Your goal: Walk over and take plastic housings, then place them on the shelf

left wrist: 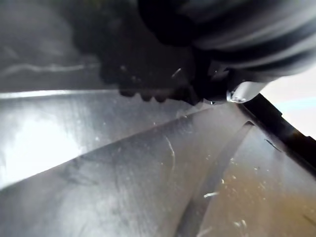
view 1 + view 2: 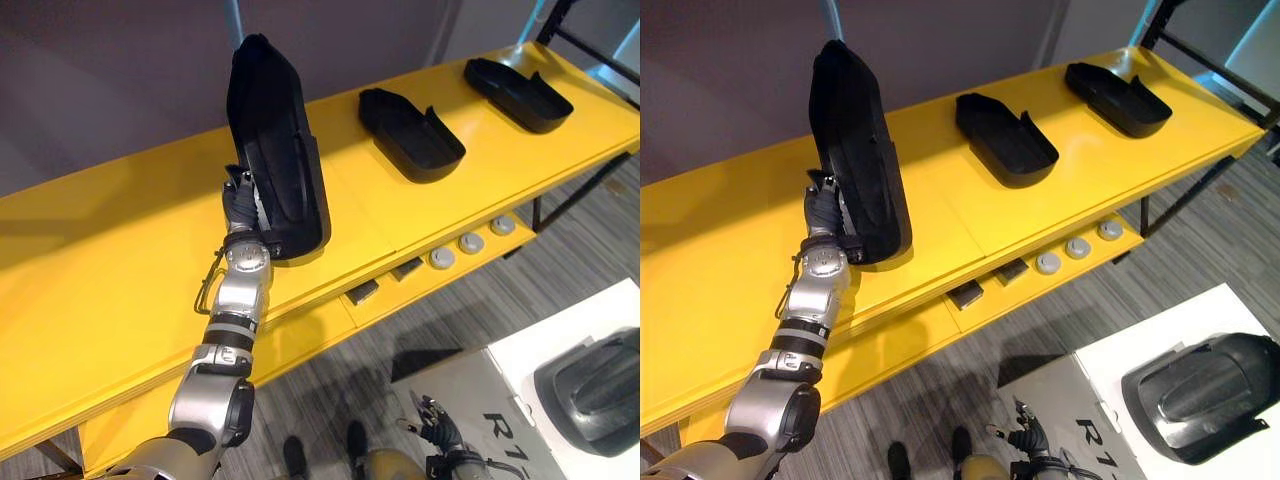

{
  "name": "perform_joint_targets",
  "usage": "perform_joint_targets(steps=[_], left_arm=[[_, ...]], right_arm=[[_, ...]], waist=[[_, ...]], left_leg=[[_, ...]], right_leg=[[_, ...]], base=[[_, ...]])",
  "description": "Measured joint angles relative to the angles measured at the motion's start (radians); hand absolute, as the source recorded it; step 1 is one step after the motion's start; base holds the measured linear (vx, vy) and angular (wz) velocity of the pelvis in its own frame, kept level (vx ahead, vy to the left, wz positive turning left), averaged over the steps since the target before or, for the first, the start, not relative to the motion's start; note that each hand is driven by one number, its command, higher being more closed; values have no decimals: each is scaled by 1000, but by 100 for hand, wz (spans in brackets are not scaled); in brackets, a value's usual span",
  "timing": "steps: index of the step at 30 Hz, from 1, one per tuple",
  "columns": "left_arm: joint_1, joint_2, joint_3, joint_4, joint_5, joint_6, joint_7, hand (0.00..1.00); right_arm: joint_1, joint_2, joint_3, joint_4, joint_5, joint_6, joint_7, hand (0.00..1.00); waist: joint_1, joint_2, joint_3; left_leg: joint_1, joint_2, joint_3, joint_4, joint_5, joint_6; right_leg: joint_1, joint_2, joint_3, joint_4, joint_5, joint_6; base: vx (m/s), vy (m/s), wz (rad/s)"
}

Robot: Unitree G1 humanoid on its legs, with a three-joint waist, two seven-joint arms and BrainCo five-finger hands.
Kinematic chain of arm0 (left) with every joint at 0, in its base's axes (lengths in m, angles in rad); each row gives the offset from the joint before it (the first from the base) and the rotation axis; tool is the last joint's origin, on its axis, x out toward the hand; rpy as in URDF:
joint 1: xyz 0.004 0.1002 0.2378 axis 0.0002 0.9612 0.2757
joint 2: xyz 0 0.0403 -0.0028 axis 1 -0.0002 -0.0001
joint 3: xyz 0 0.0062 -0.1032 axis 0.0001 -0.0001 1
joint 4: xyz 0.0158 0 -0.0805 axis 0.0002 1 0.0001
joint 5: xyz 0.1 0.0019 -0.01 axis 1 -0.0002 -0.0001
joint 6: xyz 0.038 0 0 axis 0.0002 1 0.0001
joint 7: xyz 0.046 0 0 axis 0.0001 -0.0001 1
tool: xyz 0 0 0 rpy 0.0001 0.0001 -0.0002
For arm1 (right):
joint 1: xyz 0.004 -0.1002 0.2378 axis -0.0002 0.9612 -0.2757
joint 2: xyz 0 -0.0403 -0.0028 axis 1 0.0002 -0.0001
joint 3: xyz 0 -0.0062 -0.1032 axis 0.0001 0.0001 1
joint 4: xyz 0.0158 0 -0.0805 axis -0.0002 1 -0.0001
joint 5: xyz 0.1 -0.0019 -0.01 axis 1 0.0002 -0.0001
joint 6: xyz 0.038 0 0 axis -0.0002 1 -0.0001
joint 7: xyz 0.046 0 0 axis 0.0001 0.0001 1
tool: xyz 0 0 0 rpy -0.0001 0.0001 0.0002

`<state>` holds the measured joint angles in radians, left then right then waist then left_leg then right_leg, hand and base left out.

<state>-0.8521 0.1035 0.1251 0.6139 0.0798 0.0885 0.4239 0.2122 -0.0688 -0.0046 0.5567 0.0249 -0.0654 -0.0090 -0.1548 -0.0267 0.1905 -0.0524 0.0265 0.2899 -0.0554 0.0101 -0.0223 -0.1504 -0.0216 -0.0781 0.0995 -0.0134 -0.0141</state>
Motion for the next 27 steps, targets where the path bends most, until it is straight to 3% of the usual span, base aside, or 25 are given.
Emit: perform_joint_targets(steps=[13, 14, 25, 27], left_arm=[[-51, 33, 85, 36, -19, 3, 10, 100], [-51, 35, 85, 36, -19, 3, 9, 0], [-52, 39, 85, 35, 24, 5, 5, 0], [-52, 39, 85, 35, 35, 6, 6, 0]], right_arm=[[25, 8, 26, -79, 7, -26, -8, 0], [25, 7, 26, -79, 7, -26, -8, 0], [45, -12, 26, -79, 7, -35, -8, 0], [46, -16, 25, -79, 11, -36, -8, 0]], waist=[[29, -4, 18], [30, -4, 19], [39, 3, 26], [52, 8, 30]], left_leg=[[-37, 8, 37, 58, -11, -14], [-38, 8, 37, 59, -11, -14], [-49, 8, 10, 70, -10, -3], [-48, 8, 9, 71, -8, -1]], right_leg=[[-38, -3, 12, 30, -6, 5], [-38, -3, 12, 30, -6, 5], [-32, -7, -14, 30, -6, 5], [-30, -7, -15, 30, -6, 5]], base=[[-2, 4, -5], [-43, -2, 4], [-44, -6, 7], [0, -2, 2]])
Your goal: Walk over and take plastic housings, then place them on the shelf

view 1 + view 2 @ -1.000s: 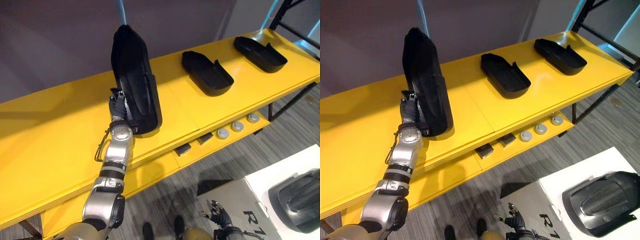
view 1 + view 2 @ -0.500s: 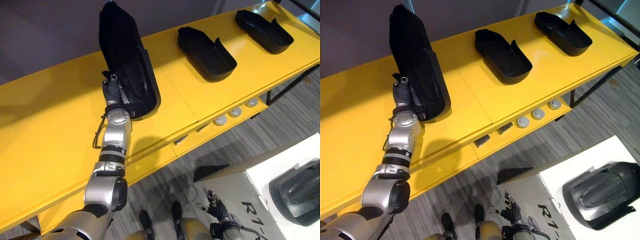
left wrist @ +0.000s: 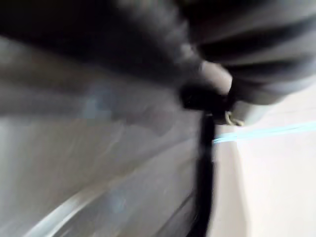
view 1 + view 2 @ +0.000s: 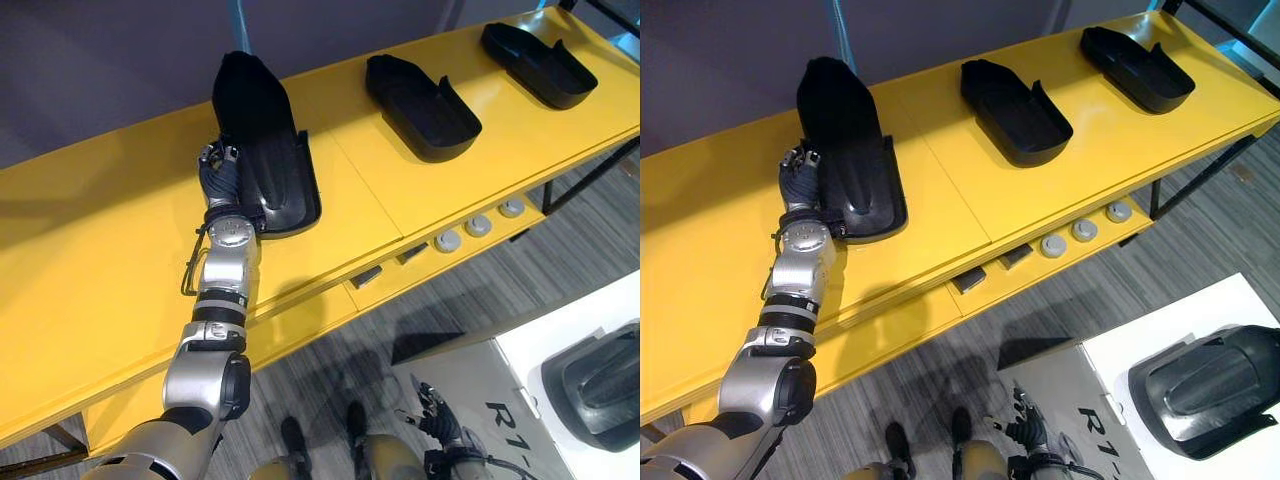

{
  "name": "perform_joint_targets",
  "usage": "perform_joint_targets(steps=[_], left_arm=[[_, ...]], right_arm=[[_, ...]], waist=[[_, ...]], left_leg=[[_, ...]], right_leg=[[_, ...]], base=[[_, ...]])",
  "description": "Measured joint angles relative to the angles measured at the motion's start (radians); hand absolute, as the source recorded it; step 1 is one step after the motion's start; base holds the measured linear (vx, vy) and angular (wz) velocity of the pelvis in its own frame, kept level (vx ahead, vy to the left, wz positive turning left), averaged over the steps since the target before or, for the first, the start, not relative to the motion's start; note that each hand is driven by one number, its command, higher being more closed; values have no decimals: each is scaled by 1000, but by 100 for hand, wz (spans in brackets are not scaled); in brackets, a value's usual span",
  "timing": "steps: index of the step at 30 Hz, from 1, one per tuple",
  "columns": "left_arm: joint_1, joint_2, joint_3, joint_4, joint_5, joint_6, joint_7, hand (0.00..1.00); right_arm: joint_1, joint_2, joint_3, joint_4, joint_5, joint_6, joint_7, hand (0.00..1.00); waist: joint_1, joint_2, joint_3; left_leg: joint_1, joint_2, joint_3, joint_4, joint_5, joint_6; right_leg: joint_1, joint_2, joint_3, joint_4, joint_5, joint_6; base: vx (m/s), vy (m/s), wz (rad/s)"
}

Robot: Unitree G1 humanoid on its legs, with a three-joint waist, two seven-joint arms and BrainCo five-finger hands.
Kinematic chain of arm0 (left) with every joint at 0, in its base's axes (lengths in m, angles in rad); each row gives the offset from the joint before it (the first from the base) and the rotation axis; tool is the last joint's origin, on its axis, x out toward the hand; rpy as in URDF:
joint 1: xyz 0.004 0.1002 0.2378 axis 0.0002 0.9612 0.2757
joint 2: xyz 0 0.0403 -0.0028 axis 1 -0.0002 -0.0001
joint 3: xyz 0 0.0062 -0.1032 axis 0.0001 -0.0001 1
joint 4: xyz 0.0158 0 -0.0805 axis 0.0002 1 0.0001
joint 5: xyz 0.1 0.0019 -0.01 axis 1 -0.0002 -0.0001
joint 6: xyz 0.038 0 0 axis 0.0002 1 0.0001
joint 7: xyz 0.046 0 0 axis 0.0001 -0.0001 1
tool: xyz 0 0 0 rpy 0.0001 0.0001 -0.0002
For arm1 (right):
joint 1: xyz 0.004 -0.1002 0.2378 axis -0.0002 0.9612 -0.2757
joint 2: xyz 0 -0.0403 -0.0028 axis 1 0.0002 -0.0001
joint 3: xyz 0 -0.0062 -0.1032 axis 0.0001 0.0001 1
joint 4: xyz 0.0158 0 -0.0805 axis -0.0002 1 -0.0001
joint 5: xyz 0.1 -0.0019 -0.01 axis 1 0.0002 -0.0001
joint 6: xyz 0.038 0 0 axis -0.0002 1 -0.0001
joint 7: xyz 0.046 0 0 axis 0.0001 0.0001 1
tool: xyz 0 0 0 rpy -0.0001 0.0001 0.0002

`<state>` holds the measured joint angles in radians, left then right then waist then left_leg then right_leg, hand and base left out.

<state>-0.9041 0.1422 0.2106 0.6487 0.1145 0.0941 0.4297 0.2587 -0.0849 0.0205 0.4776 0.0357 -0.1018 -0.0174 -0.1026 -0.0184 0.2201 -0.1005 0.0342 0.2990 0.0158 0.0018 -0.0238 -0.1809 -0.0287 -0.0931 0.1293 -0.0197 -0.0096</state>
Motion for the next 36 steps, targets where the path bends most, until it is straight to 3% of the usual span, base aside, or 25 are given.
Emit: perform_joint_targets(steps=[13, 17, 25, 26, 31, 36], left_arm=[[55, 16, 0, -46, 7, -2, 5, 0], [141, 31, -6, -198, 6, -8, 19, 0], [447, 2, -132, -557, 8, -89, 18, 0], [484, -15, -143, -593, 9, -96, 17, 100], [675, -61, -308, -748, 82, -164, -31, 100], [727, -75, -392, -743, 127, -204, -99, 100]], right_arm=[[8, 1, 0, 30, 13, 0, 0, 0], [6, 1, -2, 59, 17, 0, 0, 0], [-55, 4, -22, 167, 24, -4, 1, 0], [-59, 3, -22, 178, 28, -4, 1, 0], [-69, 5, -33, 218, 33, -9, 1, 0], [-88, 5, -38, 253, 31, -10, 1, 0]], waist=[[7, 6, 3], [5, 8, 3], [10, 18, -4], [11, 23, -9], [34, 42, -22], [34, 52, -33]], left_leg=[[37, -5, -30, -19, 18, 9], [57, -10, -38, -48, 35, 10], [97, -18, -66, -74, 42, 12], [97, -19, -69, -77, 42, 12], [106, -19, -77, -84, 44, 13], [125, -18, -76, -98, 46, 16]], right_leg=[[46, -1, -26, -15, 0, 0], [58, 0, -30, -19, 0, 0], [115, -1, -49, -53, 1, -1], [115, -1, -51, -54, 1, -1], [132, 1, -55, -70, 3, 0], [144, 6, -54, -74, 5, -1]], base=[[-16, -5, 7], [0, -1, 2], [-3, 2, 10], [6, 6, 7], [-7, -1, 4], [-7, -2, 0]])
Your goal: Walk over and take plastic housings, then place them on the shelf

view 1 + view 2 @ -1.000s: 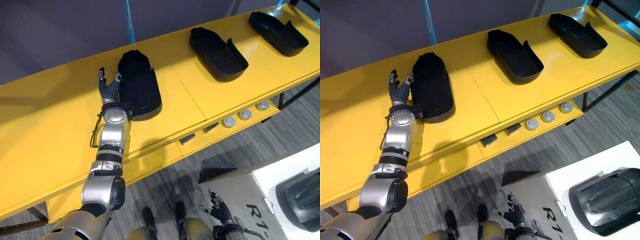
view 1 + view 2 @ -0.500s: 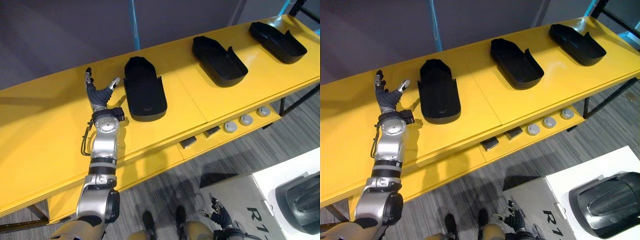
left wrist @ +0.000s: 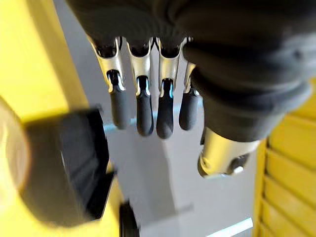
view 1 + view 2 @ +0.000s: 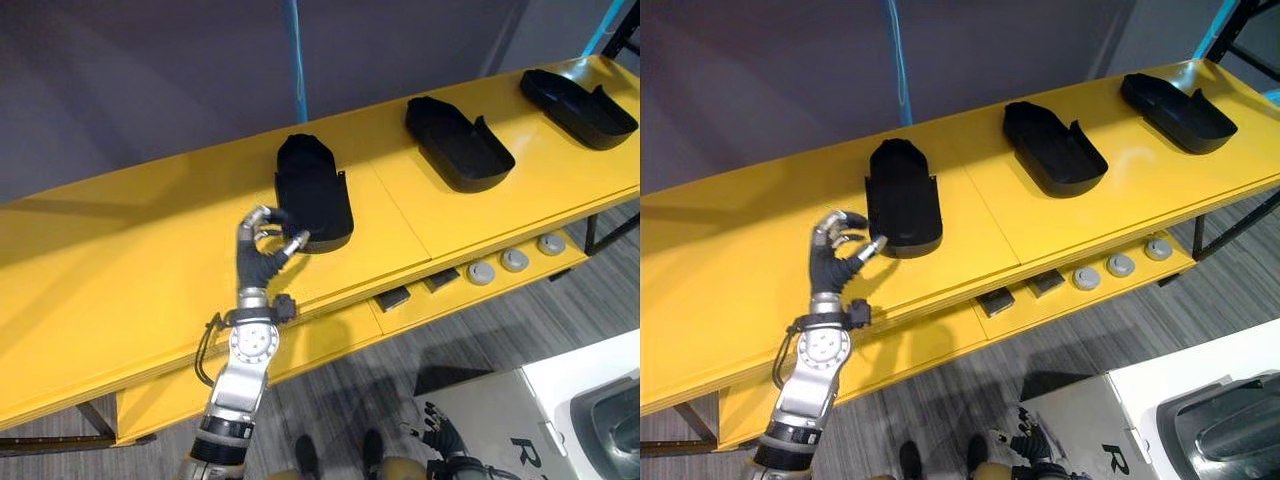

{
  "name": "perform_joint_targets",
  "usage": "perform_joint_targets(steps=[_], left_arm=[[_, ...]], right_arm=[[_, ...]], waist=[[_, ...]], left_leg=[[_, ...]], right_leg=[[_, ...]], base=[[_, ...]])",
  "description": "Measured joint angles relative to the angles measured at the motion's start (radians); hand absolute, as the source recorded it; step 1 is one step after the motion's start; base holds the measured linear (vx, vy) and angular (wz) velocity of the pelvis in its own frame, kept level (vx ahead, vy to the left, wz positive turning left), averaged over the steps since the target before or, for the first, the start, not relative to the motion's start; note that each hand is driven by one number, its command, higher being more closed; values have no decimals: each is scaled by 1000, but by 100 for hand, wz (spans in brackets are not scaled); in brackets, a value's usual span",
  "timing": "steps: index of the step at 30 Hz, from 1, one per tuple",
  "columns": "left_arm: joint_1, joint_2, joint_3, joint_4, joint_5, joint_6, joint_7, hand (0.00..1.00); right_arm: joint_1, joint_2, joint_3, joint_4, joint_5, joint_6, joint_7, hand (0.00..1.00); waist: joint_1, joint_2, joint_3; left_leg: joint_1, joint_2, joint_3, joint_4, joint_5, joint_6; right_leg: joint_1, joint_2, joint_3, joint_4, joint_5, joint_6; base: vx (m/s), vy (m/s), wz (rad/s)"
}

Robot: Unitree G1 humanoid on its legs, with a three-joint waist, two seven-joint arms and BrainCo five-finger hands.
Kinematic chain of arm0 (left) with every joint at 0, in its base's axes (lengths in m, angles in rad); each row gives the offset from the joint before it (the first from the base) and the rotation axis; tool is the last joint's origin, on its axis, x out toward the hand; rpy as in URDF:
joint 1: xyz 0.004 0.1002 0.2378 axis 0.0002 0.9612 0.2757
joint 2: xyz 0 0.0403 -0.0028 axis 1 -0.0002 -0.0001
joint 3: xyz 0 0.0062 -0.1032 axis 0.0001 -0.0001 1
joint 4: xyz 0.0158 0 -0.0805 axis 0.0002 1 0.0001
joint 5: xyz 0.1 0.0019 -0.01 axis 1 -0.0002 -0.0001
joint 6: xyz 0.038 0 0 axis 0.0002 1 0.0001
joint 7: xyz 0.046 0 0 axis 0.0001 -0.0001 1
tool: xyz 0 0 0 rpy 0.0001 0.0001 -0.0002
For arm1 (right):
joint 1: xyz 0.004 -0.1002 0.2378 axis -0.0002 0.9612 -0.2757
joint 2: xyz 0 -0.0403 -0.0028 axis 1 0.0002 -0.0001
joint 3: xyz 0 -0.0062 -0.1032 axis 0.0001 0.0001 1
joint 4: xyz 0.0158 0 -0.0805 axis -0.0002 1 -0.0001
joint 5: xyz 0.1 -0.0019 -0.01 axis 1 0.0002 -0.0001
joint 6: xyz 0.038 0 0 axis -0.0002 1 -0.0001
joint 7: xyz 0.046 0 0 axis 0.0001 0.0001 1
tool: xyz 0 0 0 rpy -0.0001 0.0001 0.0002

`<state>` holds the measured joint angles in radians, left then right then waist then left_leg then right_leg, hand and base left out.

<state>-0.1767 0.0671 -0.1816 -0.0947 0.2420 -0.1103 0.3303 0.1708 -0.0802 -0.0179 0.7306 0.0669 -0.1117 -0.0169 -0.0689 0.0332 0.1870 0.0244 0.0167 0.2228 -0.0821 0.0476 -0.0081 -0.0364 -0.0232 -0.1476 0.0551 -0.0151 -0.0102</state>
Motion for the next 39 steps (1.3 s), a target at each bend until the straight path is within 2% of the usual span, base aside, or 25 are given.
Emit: perform_joint_targets(steps=[9, 22, 26, 39], left_arm=[[-7, 30, -42, 121, 58, -3, -55, 100], [-150, 63, -44, 342, 58, 24, -62, 100], [-194, 64, -44, 402, 78, 44, -67, 100], [-315, 66, -44, 511, 79, 59, -76, 100]], right_arm=[[-19, 0, 1, 33, -14, 1, -1, 0], [-35, 0, 2, 36, -20, 1, -4, 0], [-44, 0, 2, 41, -20, 1, -4, 0], [-54, 0, 0, 42, -20, 1, -5, 0]], waist=[[-2, -2, -4], [-44, -11, -4], [-61, -15, -2], [-86, -29, 7]], left_leg=[[4, 2, -1, -4, 4, 3], [-4, 3, 24, -5, 3, 3], [-6, 2, 30, -5, 3, 3], [-22, 2, 40, -5, 3, 2]], right_leg=[[26, 6, -3, -52, 25, 1], [22, 11, 21, -86, 50, 2], [26, 11, 26, -103, 62, 3], [6, 11, 30, -103, 63, 3]], base=[[-15, -5, 0], [-29, -4, -6], [-42, 3, -4], [-26, -4, -2]])
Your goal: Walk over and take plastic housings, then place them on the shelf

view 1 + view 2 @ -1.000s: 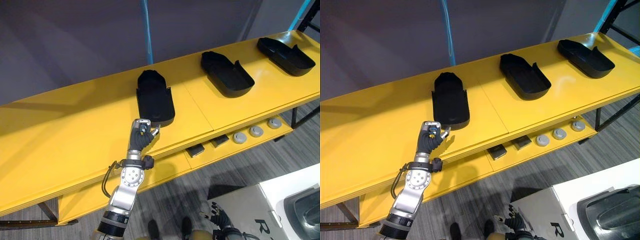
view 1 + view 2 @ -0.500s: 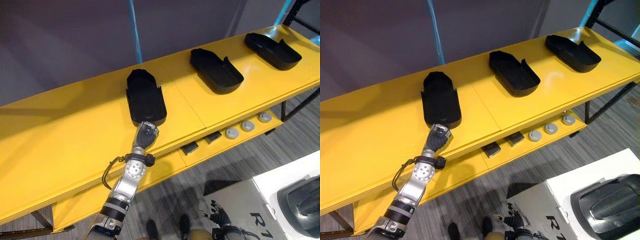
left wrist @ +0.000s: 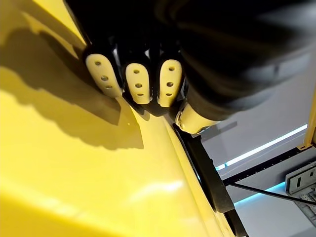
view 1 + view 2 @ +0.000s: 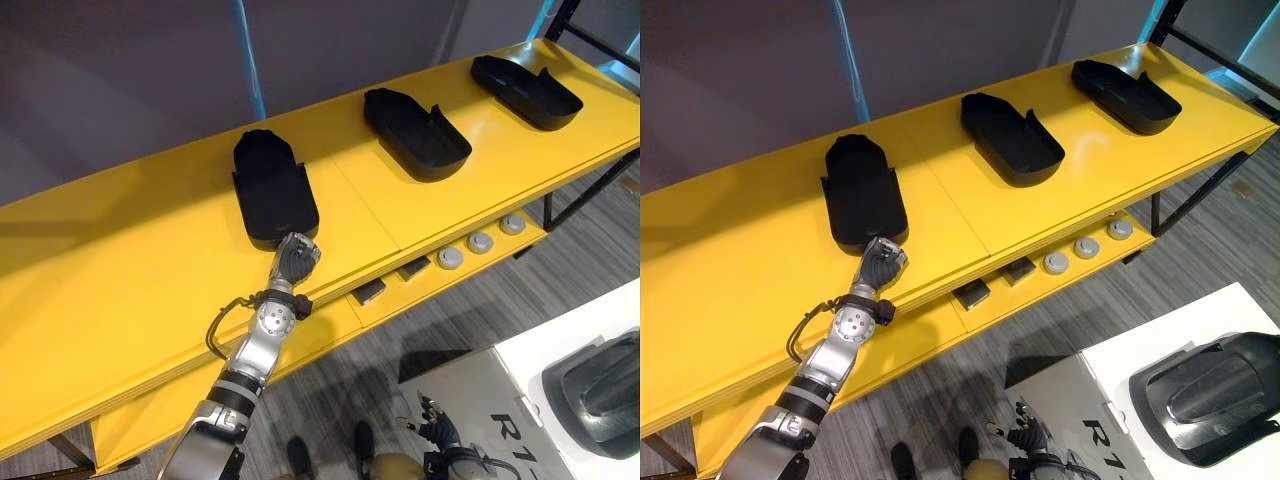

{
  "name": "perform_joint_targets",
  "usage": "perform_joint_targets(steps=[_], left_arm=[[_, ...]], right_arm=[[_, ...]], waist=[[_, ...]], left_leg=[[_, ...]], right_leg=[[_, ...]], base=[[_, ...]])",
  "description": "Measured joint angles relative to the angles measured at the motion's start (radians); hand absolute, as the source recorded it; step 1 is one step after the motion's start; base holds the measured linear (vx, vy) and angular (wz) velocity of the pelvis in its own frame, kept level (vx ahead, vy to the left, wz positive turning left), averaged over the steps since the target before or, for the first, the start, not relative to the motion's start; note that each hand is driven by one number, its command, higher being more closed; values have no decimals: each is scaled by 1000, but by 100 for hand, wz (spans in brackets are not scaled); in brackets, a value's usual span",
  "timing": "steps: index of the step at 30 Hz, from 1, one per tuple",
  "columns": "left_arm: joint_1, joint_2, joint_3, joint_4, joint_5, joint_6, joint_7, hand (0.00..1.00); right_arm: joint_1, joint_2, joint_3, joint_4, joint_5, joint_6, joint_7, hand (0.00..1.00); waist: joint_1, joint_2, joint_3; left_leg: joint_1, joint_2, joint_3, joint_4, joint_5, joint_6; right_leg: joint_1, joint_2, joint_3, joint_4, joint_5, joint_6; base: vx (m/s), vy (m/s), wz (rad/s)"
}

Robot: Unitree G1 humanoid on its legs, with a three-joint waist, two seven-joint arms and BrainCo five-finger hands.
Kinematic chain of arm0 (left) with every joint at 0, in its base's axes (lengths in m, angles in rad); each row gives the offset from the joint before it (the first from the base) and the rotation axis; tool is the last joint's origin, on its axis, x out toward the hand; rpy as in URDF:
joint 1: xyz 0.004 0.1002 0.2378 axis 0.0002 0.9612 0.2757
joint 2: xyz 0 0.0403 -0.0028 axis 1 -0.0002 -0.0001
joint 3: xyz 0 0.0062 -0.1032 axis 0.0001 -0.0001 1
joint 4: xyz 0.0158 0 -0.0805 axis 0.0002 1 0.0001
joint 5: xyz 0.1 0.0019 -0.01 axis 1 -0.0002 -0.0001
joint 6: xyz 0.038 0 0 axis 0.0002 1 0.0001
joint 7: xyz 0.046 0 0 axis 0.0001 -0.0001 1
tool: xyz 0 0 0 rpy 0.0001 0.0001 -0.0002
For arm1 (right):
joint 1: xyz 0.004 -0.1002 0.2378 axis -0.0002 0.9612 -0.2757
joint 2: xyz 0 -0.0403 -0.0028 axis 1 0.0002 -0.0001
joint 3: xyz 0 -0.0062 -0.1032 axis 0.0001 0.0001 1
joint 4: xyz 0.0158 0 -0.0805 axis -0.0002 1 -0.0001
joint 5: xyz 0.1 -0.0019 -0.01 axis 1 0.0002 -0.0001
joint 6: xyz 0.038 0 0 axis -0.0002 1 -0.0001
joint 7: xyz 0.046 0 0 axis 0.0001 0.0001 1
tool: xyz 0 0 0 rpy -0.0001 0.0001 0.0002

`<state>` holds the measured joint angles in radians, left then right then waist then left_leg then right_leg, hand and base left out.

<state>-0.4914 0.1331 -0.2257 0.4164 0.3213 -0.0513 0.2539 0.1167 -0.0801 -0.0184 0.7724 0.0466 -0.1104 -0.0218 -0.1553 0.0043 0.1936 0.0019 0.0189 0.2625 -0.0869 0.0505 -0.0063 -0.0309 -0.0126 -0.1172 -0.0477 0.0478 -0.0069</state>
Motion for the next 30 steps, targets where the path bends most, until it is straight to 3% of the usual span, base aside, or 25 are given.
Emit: perform_joint_targets(steps=[9, 30], left_arm=[[-69, 7, 3, 55, 0, 16, 0, 100], [-114, 2, 41, 98, -4, 23, 5, 100]], right_arm=[[-5, 0, -1, -6, 0, -1, 0, 0], [-6, 0, -5, -16, 4, -2, -6, 0]], waist=[[-23, 0, 4], [-27, 2, 27]], left_leg=[[-4, 0, 12, 0, -1, -1], [8, 1, 27, 0, -3, -5]], right_leg=[[-9, 0, 12, 4, 1, 0], [-5, 0, 25, 6, 5, 1]], base=[[-16, 1, -2], [-25, 0, -2]])
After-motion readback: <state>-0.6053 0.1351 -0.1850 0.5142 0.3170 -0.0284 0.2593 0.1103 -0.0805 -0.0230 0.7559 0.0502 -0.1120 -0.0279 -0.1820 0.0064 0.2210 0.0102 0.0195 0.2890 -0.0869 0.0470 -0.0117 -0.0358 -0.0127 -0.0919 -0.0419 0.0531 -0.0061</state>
